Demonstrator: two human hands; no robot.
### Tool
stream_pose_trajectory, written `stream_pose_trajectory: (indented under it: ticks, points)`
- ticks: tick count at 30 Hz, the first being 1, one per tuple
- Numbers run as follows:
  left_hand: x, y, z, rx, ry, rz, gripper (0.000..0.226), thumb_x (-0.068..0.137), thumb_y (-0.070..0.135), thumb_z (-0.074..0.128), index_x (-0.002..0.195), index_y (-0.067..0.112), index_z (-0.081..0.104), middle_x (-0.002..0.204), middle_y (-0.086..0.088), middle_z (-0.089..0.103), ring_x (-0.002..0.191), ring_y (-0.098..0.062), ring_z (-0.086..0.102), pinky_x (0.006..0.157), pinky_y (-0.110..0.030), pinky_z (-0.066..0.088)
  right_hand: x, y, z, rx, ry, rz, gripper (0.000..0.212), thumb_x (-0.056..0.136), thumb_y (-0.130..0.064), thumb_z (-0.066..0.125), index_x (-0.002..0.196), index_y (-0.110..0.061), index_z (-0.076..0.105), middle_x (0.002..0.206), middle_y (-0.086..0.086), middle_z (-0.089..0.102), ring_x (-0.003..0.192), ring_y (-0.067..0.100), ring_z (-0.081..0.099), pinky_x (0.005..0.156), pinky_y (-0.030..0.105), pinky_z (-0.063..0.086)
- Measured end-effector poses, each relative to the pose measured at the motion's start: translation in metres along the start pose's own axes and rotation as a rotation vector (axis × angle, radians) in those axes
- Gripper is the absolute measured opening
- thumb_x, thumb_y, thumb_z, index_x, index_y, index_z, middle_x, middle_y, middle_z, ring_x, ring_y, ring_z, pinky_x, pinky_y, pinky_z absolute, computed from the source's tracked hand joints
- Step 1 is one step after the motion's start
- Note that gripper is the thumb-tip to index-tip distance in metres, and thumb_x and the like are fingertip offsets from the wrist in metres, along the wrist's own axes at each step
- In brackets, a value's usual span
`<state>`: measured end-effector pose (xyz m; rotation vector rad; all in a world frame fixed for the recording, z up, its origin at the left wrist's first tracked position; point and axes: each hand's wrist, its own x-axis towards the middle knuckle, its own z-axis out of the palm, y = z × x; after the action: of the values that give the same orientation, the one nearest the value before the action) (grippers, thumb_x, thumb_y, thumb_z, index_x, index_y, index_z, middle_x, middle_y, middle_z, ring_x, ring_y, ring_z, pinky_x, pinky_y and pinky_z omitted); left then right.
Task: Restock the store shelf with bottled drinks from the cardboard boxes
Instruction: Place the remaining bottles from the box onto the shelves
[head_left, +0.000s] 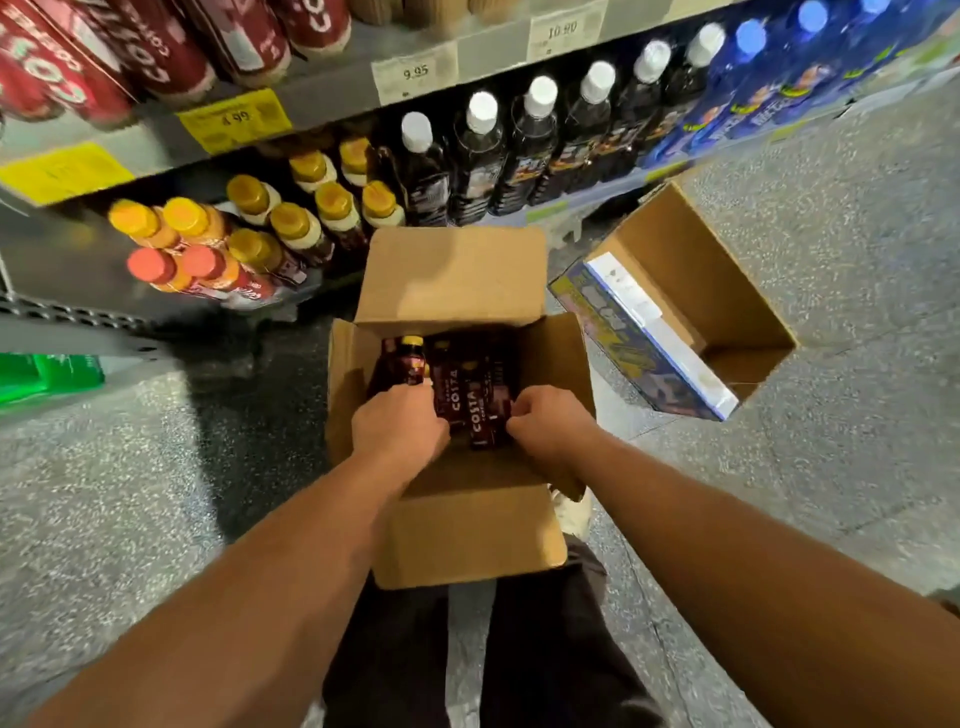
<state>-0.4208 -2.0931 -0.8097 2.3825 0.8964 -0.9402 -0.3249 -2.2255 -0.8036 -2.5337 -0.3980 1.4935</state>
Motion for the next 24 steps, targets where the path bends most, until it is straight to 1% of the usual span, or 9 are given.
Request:
stream_pose_trajectory:
  ticks: [4, 7, 10, 11, 12, 14, 16, 20, 24]
  points:
    - [0.032, -0.02, 0.028, -0.057, -0.051, 0.005, 0.016, 0.092, 0.034, 0.048, 0.092, 0.02, 0.056, 0.092, -0.003, 0.061, 0.084, -0.024, 0.058, 0.073, -0.037, 0.05, 0.045, 0.011, 0.019, 0.088, -0.014, 0.064, 0.008, 0.089, -0.02, 0.055, 0.085, -0.017, 0.062, 0.075, -0.003, 0.058, 0.069, 0.012, 0.056, 0.058, 0.026, 0.044]
    - [0.057, -0.035, 0.055, -0.129, -0.095, -0.056, 0.022, 0.091, 0.037, 0.051, 0.103, 0.02, 0.057, 0.1, -0.006, 0.059, 0.094, -0.027, 0.058, 0.08, -0.039, 0.049, 0.085, 0.021, 0.032, 0.122, -0.047, 0.113, 0.013, 0.091, -0.022, 0.056, 0.096, -0.013, 0.063, 0.088, 0.002, 0.059, 0.079, 0.016, 0.056, 0.066, 0.028, 0.045]
    - [0.083, -0.045, 0.09, -0.243, -0.088, -0.14, 0.028, 0.09, 0.033, 0.055, 0.111, 0.015, 0.058, 0.109, -0.01, 0.058, 0.098, -0.03, 0.057, 0.079, -0.036, 0.047, 0.123, 0.034, 0.048, 0.141, -0.097, 0.194, 0.018, 0.095, -0.027, 0.054, 0.101, -0.011, 0.06, 0.1, 0.011, 0.059, 0.077, 0.017, 0.052, 0.055, 0.025, 0.038]
    - [0.091, -0.047, 0.102, -0.269, -0.092, -0.174, 0.031, 0.091, 0.032, 0.055, 0.115, 0.013, 0.056, 0.114, -0.011, 0.056, 0.102, -0.031, 0.056, 0.081, -0.037, 0.045, 0.134, 0.038, 0.055, 0.151, -0.11, 0.208, 0.019, 0.096, -0.029, 0.052, 0.103, -0.012, 0.059, 0.106, 0.014, 0.06, 0.082, 0.021, 0.053, 0.059, 0.025, 0.039]
    - [0.1, -0.048, 0.114, -0.294, -0.095, -0.206, 0.035, 0.091, 0.032, 0.056, 0.121, 0.013, 0.053, 0.12, -0.011, 0.053, 0.106, -0.031, 0.054, 0.085, -0.038, 0.045, 0.145, 0.043, 0.063, 0.151, -0.13, 0.206, 0.022, 0.098, -0.03, 0.049, 0.11, -0.013, 0.058, 0.115, 0.017, 0.058, 0.092, 0.025, 0.054, 0.069, 0.026, 0.041]
    - [0.119, -0.047, 0.136, -0.363, -0.082, -0.259, 0.042, 0.091, 0.031, 0.057, 0.128, 0.014, 0.048, 0.128, -0.01, 0.047, 0.112, -0.031, 0.051, 0.091, -0.039, 0.043, 0.165, 0.052, 0.081, 0.128, -0.175, 0.204, 0.036, 0.101, -0.028, 0.043, 0.132, -0.011, 0.048, 0.134, 0.018, 0.048, 0.117, 0.031, 0.049, 0.092, 0.035, 0.04]
    - [0.136, -0.047, 0.156, -0.445, -0.059, -0.286, 0.047, 0.09, 0.031, 0.058, 0.133, 0.014, 0.045, 0.133, -0.009, 0.044, 0.115, -0.029, 0.049, 0.095, -0.039, 0.043, 0.183, 0.058, 0.1, 0.144, -0.172, 0.231, 0.042, 0.101, -0.027, 0.042, 0.139, -0.009, 0.04, 0.141, 0.018, 0.04, 0.127, 0.034, 0.042, 0.103, 0.039, 0.035]
    - [0.163, -0.048, 0.19, -0.569, -0.055, -0.268, 0.058, 0.09, 0.031, 0.06, 0.14, 0.015, 0.037, 0.14, -0.009, 0.038, 0.124, -0.029, 0.044, 0.101, -0.038, 0.039, 0.217, 0.069, 0.131, 0.31, -0.097, 0.33, 0.036, 0.096, -0.021, 0.051, 0.13, -0.009, 0.049, 0.132, 0.015, 0.052, 0.12, 0.03, 0.051, 0.098, 0.037, 0.042]
    - [0.186, -0.056, 0.21, -0.501, -0.019, -0.3, 0.068, 0.088, 0.037, 0.061, 0.145, 0.016, 0.031, 0.148, -0.009, 0.032, 0.134, -0.028, 0.034, 0.108, -0.04, 0.032, 0.246, 0.08, 0.144, 0.071, -0.013, 0.348, 0.036, 0.096, -0.024, 0.05, 0.126, -0.005, 0.054, 0.129, 0.017, 0.054, 0.117, 0.033, 0.053, 0.097, 0.039, 0.045]
